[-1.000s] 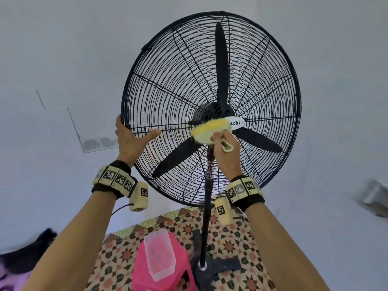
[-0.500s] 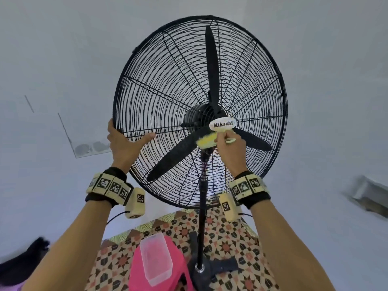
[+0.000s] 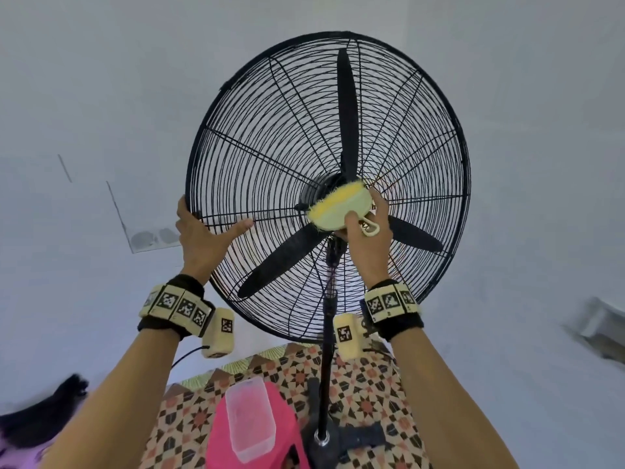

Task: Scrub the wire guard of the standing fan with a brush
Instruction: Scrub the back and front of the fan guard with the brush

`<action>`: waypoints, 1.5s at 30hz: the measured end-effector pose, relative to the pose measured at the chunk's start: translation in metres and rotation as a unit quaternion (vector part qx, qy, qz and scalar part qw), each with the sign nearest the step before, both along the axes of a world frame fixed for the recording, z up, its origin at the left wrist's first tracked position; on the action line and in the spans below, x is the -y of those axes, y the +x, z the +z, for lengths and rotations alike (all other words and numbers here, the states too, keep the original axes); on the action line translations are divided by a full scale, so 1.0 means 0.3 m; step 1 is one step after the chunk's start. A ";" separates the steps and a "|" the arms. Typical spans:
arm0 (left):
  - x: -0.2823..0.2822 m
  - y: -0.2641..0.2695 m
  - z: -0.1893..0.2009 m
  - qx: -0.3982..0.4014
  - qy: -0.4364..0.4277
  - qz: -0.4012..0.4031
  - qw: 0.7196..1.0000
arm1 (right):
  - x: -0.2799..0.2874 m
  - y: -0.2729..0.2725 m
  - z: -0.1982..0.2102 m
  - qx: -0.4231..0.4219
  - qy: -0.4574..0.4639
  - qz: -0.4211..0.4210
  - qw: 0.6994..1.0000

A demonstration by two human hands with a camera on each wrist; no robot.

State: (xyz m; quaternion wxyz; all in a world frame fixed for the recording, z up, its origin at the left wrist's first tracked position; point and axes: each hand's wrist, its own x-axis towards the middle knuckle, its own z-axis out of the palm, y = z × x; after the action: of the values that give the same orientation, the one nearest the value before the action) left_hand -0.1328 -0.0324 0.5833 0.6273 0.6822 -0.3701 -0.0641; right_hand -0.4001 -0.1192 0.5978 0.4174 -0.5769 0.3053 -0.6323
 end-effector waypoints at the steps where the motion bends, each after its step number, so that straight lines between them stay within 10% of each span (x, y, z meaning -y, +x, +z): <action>1: -0.002 -0.002 -0.001 -0.001 -0.001 -0.002 1.000 | -0.007 -0.003 -0.020 0.019 0.020 0.014 1.000; 11: -0.021 -0.025 0.002 -0.005 -0.003 0.009 1.000 | -0.020 -0.026 -0.012 0.091 0.063 0.050 0.993; 24: -0.045 -0.029 -0.076 0.003 -0.041 -0.026 0.999 | 0.002 -0.053 0.028 0.123 0.054 -0.169 0.976; 45: -0.077 0.025 -0.196 -0.035 -0.058 -0.112 0.991 | -0.191 0.015 -0.120 -0.098 0.006 -0.137 0.986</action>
State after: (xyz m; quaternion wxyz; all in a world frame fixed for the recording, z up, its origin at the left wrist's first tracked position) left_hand -0.1254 -0.0094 0.5245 0.6675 0.5959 -0.4252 -0.1365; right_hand -0.3955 -0.0619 0.5617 0.2983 -0.5860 0.4249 -0.6221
